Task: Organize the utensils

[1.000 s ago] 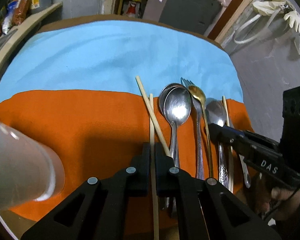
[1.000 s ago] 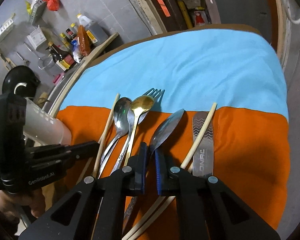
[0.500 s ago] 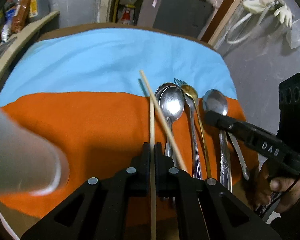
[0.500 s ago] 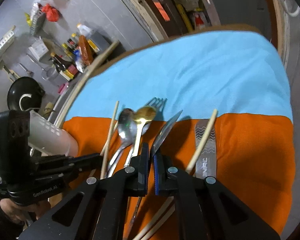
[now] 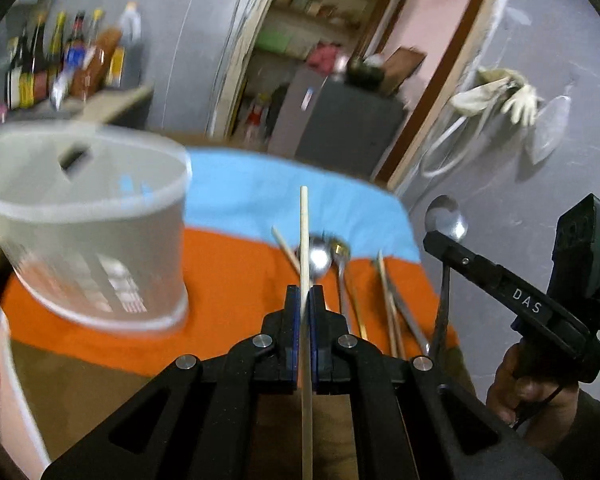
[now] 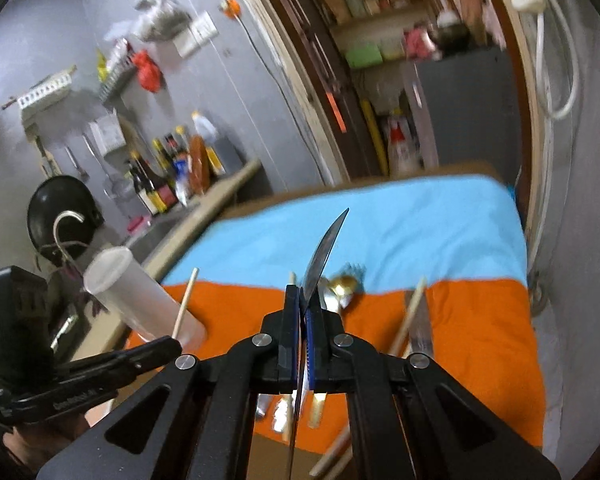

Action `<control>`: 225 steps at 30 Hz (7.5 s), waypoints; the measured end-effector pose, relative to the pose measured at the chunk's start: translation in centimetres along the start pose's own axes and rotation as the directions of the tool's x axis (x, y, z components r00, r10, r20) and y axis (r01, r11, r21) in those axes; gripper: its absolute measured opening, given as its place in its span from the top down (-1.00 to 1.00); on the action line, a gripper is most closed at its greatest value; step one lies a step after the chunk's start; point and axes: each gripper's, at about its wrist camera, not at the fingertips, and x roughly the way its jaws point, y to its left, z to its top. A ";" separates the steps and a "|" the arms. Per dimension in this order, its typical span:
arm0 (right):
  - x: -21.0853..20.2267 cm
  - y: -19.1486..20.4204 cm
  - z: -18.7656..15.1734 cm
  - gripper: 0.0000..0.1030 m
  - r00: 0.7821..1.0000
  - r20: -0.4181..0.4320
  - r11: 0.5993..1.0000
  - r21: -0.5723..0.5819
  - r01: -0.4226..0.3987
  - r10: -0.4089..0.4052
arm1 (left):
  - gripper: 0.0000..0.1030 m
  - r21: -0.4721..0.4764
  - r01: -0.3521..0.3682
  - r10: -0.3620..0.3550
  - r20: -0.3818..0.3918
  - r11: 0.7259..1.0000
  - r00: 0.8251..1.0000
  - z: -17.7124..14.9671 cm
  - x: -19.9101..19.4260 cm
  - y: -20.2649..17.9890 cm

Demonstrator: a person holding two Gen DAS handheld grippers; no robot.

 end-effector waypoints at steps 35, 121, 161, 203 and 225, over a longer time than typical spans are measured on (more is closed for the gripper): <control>8.9 18.1 3.4 0.98 0.921 0.375 0.985 -0.169 -0.040 0.102 | 0.96 -0.265 -0.010 0.161 0.555 0.964 0.816 9.5 -9.2 22.4; -2.5 -6.6 -3.7 -0.72 0.939 -0.033 0.935 -0.102 0.338 -0.343 | -0.66 0.093 -0.112 0.113 -0.011 0.989 0.994 -0.4 7.1 -1.5; 6.7 -6.7 -2.6 0.66 0.841 -0.416 0.937 -0.198 0.289 -0.347 | 0.96 -0.082 -0.062 0.032 -0.325 0.995 0.945 1.3 13.1 3.0; -3.5 3.2 0.8 0.69 0.983 0.174 0.998 -0.045 -0.045 0.052 | 0.96 -0.062 0.106 -0.089 0.226 0.992 0.970 2.8 -4.3 1.4; 4.7 16.9 5.1 0.69 0.871 0.454 0.982 -0.062 -0.180 0.188 | 0.96 -0.235 0.125 0.025 0.548 0.964 0.836 10.8 -11.5 20.2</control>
